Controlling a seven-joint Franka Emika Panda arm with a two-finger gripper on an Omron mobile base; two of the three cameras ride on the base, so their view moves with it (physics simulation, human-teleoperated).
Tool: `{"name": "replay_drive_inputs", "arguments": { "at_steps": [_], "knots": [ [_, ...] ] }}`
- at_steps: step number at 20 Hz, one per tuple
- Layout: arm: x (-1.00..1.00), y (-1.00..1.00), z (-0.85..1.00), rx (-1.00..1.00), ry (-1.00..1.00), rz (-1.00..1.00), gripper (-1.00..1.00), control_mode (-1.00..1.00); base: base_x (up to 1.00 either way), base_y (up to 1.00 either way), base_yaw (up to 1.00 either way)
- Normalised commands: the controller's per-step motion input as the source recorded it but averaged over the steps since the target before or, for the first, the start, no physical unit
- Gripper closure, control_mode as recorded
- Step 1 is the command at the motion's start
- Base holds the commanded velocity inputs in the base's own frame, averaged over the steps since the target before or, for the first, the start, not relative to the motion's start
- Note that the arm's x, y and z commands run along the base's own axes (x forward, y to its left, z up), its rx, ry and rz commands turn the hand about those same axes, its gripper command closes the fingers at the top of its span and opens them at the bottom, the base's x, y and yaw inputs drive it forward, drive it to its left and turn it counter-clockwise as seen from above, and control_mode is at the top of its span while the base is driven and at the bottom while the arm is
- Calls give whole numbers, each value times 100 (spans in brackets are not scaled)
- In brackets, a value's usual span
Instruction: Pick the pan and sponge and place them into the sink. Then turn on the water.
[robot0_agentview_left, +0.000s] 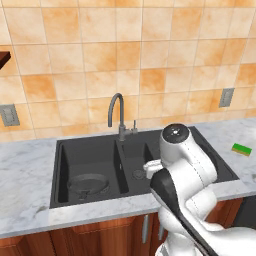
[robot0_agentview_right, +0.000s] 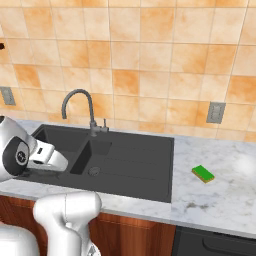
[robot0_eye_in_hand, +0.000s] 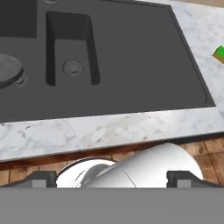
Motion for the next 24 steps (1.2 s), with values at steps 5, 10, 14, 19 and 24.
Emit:
{"name": "replay_drive_inputs", "arguments": {
  "at_steps": [5,10,14,19,24],
  "knots": [
    [0,-80,15,0,0,3,-100,-100,0,0,0],
    [0,-77,0,0,0,2,-100,-100,0,0,0],
    [0,-66,0,0,0,2,-100,-100,0,0,0],
    [0,-62,0,0,0,1,-100,-100,0,0,0],
    [3,-56,0,0,0,0,-100,-100,0,0,0]
  ]
}}
